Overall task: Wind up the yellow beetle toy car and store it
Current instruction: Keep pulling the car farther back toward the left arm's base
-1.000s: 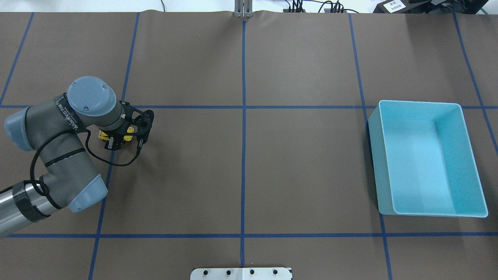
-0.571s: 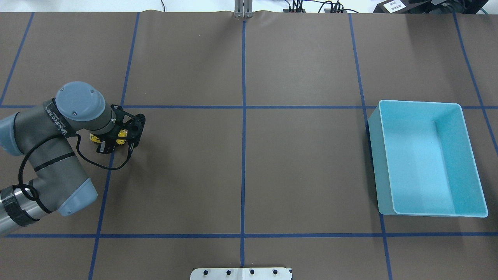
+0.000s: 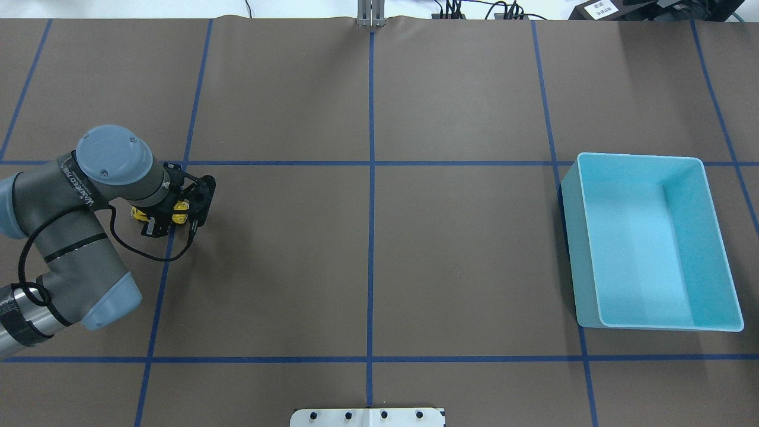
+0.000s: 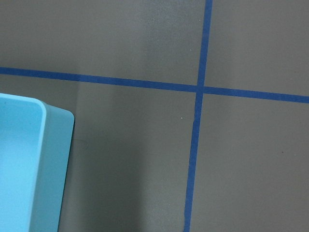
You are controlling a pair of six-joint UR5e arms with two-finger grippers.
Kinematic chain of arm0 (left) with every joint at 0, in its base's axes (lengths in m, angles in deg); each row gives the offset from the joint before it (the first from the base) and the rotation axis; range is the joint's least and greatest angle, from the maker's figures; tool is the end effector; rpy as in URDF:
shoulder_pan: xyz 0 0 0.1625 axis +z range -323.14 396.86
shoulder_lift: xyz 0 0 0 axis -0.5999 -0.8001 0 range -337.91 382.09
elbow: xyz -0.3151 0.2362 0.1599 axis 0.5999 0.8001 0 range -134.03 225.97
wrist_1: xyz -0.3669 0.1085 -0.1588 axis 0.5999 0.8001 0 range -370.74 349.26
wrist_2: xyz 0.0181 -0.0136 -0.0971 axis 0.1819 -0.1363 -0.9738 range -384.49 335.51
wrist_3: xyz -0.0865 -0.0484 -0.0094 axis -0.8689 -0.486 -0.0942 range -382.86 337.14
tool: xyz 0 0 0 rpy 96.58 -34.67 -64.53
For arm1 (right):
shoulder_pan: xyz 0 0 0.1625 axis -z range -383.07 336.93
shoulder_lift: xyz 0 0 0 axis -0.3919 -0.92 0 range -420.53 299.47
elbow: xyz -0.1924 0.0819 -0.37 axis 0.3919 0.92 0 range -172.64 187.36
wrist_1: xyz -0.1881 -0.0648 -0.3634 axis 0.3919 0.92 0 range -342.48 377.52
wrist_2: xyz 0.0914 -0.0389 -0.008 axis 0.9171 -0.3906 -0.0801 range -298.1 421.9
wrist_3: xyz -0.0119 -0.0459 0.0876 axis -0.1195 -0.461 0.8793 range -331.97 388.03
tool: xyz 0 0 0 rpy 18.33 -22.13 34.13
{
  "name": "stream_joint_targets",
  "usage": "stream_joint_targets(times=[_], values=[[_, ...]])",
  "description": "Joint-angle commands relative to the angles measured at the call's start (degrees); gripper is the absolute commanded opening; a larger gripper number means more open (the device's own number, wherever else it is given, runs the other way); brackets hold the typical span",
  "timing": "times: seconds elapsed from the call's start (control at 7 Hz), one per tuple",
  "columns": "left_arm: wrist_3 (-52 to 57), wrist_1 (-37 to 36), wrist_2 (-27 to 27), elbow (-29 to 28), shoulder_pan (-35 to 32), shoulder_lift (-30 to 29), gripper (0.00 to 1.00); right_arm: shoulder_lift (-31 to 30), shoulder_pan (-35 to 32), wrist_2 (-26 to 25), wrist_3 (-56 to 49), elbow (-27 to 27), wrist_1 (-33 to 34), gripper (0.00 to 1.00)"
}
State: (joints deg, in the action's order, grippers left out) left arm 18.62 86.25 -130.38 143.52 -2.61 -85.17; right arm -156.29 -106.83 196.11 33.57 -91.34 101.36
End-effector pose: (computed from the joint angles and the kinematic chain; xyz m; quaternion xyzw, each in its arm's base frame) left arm 0.4092 -0.4744 0.4326 0.2600 0.1540 0.7115 0.6344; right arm 0.0137 -0.4630 0.6200 0.0346 -0.3807 -0.0356 0.9234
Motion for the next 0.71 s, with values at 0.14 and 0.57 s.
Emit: stream_joint_targets(times=[0.14, 0.57], values=[[0.0, -0.1, -3.4, -0.4, -1.2, 0.0, 0.0, 0.0, 0.0, 0.0, 0.0, 0.0, 0.0, 1.0], [0.3, -0.1, -4.5, -0.4, -1.7, 0.3, 0.0, 0.0, 0.0, 0.0, 0.0, 0.1, 0.0, 1.0]])
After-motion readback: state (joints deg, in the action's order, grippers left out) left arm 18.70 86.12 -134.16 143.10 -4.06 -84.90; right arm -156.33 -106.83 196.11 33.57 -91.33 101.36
